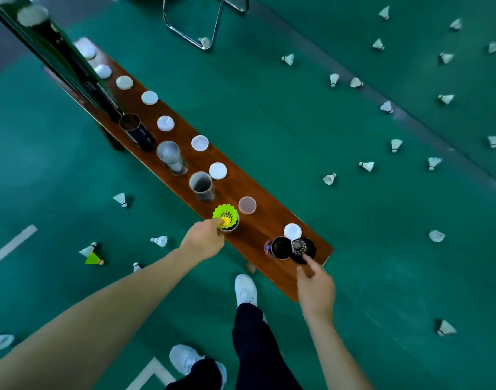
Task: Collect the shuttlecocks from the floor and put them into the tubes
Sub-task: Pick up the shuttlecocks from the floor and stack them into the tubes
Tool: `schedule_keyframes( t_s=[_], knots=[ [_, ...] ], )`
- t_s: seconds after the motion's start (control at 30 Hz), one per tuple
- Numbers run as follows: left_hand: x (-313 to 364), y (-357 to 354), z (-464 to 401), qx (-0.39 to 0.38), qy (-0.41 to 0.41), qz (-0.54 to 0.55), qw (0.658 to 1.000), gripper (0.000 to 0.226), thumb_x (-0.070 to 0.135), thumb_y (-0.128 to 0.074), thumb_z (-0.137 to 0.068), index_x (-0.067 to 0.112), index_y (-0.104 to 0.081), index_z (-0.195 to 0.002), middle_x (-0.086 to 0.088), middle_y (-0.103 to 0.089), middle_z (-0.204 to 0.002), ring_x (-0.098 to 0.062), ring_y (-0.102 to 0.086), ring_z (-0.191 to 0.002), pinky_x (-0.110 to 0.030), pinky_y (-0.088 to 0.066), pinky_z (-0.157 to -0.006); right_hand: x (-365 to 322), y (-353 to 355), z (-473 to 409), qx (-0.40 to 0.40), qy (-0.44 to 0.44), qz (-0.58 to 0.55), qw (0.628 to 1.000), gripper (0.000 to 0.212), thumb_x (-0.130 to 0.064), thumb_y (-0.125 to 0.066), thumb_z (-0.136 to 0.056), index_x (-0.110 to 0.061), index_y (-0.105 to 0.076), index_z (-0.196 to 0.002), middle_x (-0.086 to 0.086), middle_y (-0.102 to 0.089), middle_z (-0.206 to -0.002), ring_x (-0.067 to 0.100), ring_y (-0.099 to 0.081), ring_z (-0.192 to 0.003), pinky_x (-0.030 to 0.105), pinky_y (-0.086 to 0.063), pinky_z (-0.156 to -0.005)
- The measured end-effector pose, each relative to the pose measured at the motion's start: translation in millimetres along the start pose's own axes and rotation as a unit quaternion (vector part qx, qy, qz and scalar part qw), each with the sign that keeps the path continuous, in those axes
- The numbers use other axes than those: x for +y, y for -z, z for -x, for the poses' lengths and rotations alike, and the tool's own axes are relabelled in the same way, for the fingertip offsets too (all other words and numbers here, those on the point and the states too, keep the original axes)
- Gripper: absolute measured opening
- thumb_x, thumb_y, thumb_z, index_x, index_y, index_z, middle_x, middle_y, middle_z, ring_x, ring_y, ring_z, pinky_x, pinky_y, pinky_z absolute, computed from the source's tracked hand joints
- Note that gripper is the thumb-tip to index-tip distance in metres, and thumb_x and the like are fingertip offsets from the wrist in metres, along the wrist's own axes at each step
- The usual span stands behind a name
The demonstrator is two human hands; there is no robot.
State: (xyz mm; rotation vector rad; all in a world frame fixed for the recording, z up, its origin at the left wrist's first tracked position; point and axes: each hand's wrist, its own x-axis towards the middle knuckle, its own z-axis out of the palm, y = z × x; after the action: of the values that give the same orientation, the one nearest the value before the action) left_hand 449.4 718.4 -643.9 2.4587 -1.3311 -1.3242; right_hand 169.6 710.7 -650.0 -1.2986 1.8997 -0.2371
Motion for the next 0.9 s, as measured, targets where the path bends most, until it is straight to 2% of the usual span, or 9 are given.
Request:
schedule_keyframes(
  t_s=[0.13,0.23,0.3,0.5,0.57,0.63,0.7,0.8,0.9],
  knots=[
    [2,-15,-9,-0.022,0.005,0.029,0.999,0.059,0.013,-0.045,-0.094,0.029,-0.040,-0.151,-0.017,-0.070,-0.112,-0.037,-0.070,-0.089,-0.046,-0.059,-0.083,5,-1,-7,-0.016,-0.004,0.016,1.000,0.037,-0.017,-0.061,-0.099,-0.025,-0.067,-0.134,0.004,-0.071,-0.128,0.019,-0.064,-0.096,0.042,-0.055,-0.096],
    [-2,-16,-7,-0.036,0.013,0.028,0.999,0.055,0.017,-0.049,-0.095,0.030,-0.041,-0.148,-0.007,-0.072,-0.102,-0.025,-0.071,-0.074,-0.043,-0.061,-0.078,6,-5,-12,-0.040,-0.006,0.012,0.999,0.037,-0.019,-0.061,-0.099,-0.027,-0.067,-0.135,-0.001,-0.068,-0.135,0.026,-0.068,-0.114,0.037,-0.054,-0.099],
    [-10,-14,-4,-0.044,0.020,0.037,0.998,0.048,0.018,-0.050,-0.095,0.030,-0.049,-0.141,0.000,-0.074,-0.100,-0.020,-0.071,-0.069,-0.041,-0.061,-0.076,6,-10,-15,-0.049,0.000,0.022,0.999,0.037,-0.019,-0.062,-0.099,-0.027,-0.067,-0.135,-0.002,-0.066,-0.138,0.022,-0.063,-0.124,0.031,-0.048,-0.100],
    [-31,-1,3,-0.065,0.051,0.040,0.996,0.023,0.019,-0.053,-0.096,0.037,-0.063,-0.106,0.015,-0.071,-0.094,-0.016,-0.071,-0.062,-0.031,-0.060,-0.065,12,-17,-30,-0.125,0.001,0.028,0.992,0.044,-0.015,-0.064,-0.099,-0.030,-0.062,-0.140,-0.002,-0.059,-0.147,0.020,-0.053,-0.137,0.028,-0.042,-0.106],
    [-31,0,7,-0.063,0.048,0.034,0.996,0.022,0.020,-0.054,-0.095,0.040,-0.063,-0.095,0.016,-0.071,-0.091,-0.013,-0.070,-0.063,-0.028,-0.057,-0.062,16,-17,-35,-0.125,0.011,0.048,0.991,0.043,-0.015,-0.062,-0.100,-0.030,-0.062,-0.139,-0.001,-0.056,-0.148,0.021,-0.055,-0.134,0.028,-0.045,-0.101],
    [-30,-2,10,-0.065,0.047,0.034,0.996,0.020,0.021,-0.055,-0.095,0.039,-0.063,-0.091,0.018,-0.070,-0.092,-0.011,-0.069,-0.068,-0.023,-0.052,-0.060,19,-17,-36,-0.101,0.037,0.119,0.987,0.040,-0.018,-0.061,-0.101,-0.030,-0.062,-0.138,-0.003,-0.049,-0.151,0.019,-0.058,-0.127,0.025,-0.049,-0.087],
    [-28,-6,13,-0.069,0.045,0.031,0.996,0.017,0.022,-0.058,-0.096,0.037,-0.065,-0.093,0.016,-0.070,-0.094,-0.010,-0.068,-0.071,-0.021,-0.048,-0.060,22,-19,-37,-0.071,0.118,0.213,0.967,0.037,-0.021,-0.061,-0.100,-0.027,-0.064,-0.137,-0.010,-0.047,-0.151,0.019,-0.054,-0.120,0.027,-0.052,-0.082],
    [-24,-17,15,-0.088,0.029,0.027,0.995,0.012,0.023,-0.059,-0.097,0.032,-0.067,-0.098,0.014,-0.070,-0.094,-0.009,-0.066,-0.073,-0.021,-0.046,-0.060,24,-28,-39,-0.094,0.245,0.346,0.901,0.045,-0.024,-0.054,-0.101,-0.024,-0.057,-0.145,-0.017,-0.049,-0.150,0.020,-0.045,-0.115,0.036,-0.050,-0.094],
    [-20,-24,17,-0.094,0.019,0.015,0.995,0.010,0.025,-0.060,-0.097,0.031,-0.068,-0.100,0.015,-0.068,-0.089,-0.003,-0.062,-0.072,-0.018,-0.042,-0.059,19,-38,-49,-0.142,0.238,0.402,0.873,0.052,-0.025,-0.047,-0.102,-0.024,-0.043,-0.154,-0.014,-0.043,-0.157,0.023,-0.044,-0.121,0.038,-0.047,-0.096]
  ],
)
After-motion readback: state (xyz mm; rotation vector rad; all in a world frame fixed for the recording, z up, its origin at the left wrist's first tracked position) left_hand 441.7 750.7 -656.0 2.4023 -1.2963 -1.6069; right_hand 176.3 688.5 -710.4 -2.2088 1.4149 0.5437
